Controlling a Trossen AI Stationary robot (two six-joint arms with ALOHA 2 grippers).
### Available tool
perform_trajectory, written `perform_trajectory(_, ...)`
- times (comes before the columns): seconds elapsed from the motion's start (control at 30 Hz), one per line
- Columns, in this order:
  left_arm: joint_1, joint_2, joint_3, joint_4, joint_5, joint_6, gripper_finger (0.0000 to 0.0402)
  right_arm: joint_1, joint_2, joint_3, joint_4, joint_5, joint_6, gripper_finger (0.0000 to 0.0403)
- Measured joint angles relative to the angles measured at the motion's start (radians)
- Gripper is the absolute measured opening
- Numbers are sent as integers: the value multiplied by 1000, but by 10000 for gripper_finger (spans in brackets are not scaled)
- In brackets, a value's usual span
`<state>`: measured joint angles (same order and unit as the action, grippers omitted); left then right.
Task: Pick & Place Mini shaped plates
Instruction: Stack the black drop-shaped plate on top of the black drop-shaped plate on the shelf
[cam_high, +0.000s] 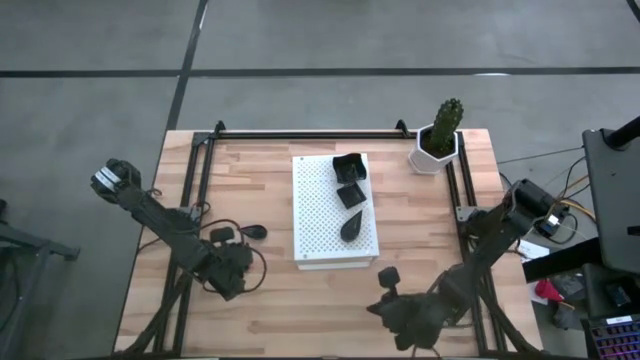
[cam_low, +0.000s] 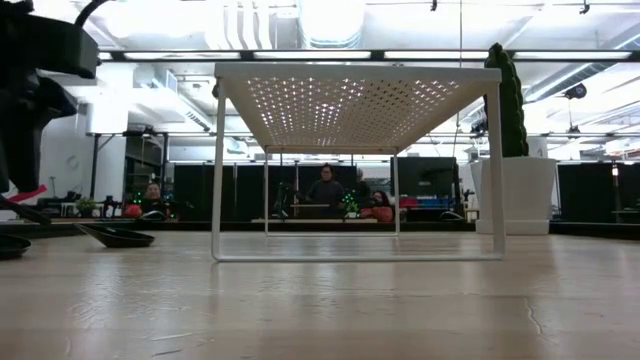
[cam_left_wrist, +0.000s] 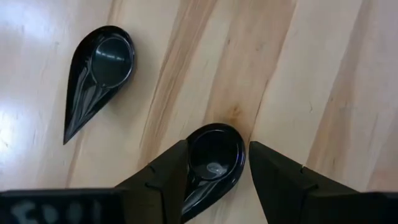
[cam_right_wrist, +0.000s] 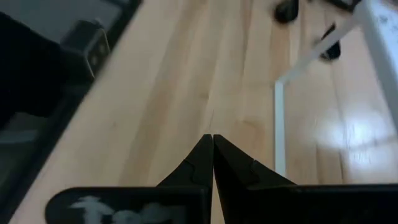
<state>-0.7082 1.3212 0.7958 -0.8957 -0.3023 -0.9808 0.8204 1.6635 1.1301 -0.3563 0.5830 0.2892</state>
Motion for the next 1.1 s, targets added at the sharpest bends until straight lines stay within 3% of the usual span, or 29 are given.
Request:
perform_trajectory(0.23, 3, 0, -3, -16, 6, 122, 172, 0, -214, -238, 347, -133, -60, 8)
perform_trajectory(0.5, 55, 0, -20, -112, 6, 196, 172, -1, -339, -439, 559, -139, -65, 8)
perform_trajectory(0.9, 132, 1, -89, -33, 55, 273, 172, 0, -344, -476, 624, -139, -65, 8)
perform_trajectory(1.1, 133, 1, -138, 96, 108, 297, 172, 0, -339, -472, 624, -139, -65, 8)
